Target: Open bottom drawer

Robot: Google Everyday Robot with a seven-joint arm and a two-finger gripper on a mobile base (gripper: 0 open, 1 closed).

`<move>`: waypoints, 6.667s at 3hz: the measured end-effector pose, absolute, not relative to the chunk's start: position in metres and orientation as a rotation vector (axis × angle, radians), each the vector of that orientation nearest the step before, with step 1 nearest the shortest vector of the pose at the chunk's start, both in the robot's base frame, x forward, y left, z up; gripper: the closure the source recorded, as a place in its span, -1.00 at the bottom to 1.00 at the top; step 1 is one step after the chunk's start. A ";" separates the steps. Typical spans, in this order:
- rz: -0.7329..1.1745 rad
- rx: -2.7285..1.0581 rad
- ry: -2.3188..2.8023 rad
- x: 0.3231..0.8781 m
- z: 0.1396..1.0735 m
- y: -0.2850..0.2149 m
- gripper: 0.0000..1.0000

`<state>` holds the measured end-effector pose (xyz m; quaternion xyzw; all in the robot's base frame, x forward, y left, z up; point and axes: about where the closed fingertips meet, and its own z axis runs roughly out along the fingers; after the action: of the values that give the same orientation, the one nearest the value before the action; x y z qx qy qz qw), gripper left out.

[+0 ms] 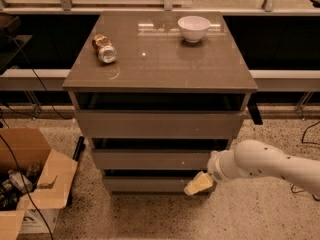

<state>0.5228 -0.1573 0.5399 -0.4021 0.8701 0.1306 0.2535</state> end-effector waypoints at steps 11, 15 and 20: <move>0.541 -0.767 2.365 0.593 0.275 -0.145 -1.00; 0.421 -0.719 2.467 0.654 0.199 -0.152 -1.00; 0.453 -0.722 2.531 0.632 0.189 -0.156 -1.00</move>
Offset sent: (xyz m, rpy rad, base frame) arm 0.0129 -0.0038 -0.1259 0.4426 0.0397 -0.1160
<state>0.6323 -0.1564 0.1893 -0.2629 0.9215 0.1651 0.2335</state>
